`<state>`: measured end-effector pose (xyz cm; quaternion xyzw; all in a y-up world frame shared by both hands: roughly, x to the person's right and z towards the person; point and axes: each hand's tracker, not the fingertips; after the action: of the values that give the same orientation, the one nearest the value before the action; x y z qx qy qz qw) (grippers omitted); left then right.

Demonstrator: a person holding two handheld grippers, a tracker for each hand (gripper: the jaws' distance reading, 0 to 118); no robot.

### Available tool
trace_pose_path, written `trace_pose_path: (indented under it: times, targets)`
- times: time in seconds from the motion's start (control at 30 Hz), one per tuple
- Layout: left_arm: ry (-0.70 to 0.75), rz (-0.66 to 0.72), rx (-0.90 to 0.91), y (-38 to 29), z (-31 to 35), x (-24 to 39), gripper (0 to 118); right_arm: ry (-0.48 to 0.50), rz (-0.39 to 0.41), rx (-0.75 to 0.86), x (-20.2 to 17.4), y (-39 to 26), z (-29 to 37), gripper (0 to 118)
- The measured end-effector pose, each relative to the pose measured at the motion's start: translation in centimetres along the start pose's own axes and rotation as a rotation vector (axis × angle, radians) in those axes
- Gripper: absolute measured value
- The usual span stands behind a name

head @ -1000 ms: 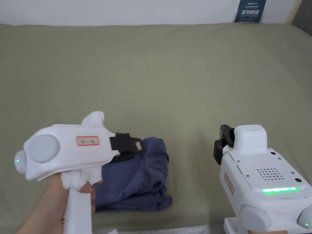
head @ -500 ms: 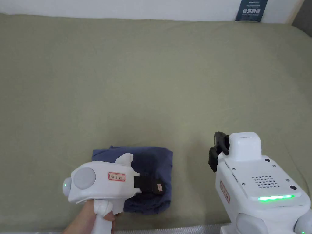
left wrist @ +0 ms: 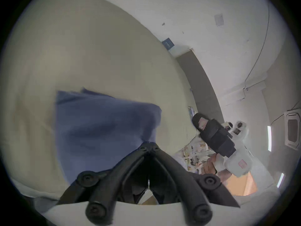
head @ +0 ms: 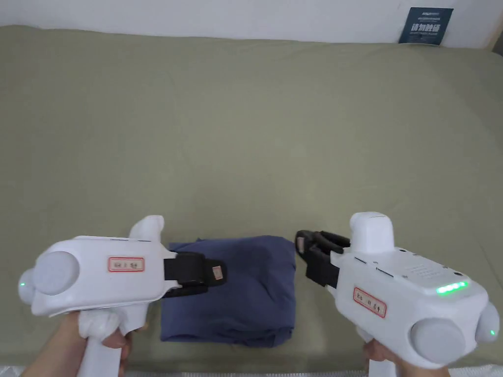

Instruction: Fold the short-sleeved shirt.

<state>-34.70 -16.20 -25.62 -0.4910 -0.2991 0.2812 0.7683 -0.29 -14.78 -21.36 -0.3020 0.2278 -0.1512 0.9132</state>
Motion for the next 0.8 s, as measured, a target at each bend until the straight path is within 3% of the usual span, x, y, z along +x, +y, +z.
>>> trace_pose_path:
  times: [0.07, 0.17, 0.3, 0.37, 0.47, 0.5, 0.53, 0.57, 0.6, 0.63, 0.8]
  targets:
    - [0.064, -0.007, 0.025, -0.3, 1.8, 0.1, 1, 0.214, -0.137, -0.121, 0.7, -0.2, -2.9, 0]
    - [0.148, -0.035, 0.050, 0.1, 3.4, -1.5, 1, 0.374, -0.268, -0.265, 1.8, -1.4, -7.4, 0]
    - [0.188, -0.024, 0.045, 0.4, 3.9, -4.1, 1, 0.453, -0.538, -0.362, 5.5, -3.4, -12.2, 0]
    - [0.168, 0.015, 0.018, 0.7, 3.8, -5.4, 1, 0.419, -0.612, -0.403, 7.7, -4.4, -13.7, 0]
    - [0.108, 0.051, -0.007, 1.2, 3.1, -6.7, 1, 0.559, -0.778, -0.467, 10.3, -5.7, -15.0, 0]
    - [0.081, 0.055, -0.022, 1.4, 2.9, -6.9, 8, 0.562, -0.792, -0.462, 10.5, -5.5, -14.9, 0]
    - [0.044, 0.064, -0.021, 1.6, 2.7, -7.1, 27, 0.552, -0.764, -0.468, 10.5, -5.5, -15.0, 0]
    - [0.004, 0.083, -0.018, 1.8, 2.3, -7.4, 63, 0.547, -0.737, -0.478, 10.2, -5.3, -15.1, 0]
    - [-0.025, 0.105, -0.032, 2.0, 1.7, -7.7, 112, 0.543, -0.726, -0.479, 10.2, -5.3, -15.1, 0]
    - [-0.043, 0.131, -0.052, 2.0, 1.0, -7.9, 118, 0.545, -0.730, -0.480, 10.4, -5.3, -15.1, 0]
    - [-0.051, 0.170, -0.079, 1.8, -3.3, -8.8, 118, 0.560, -0.761, -0.473, 9.6, -5.7, -14.6, 0]
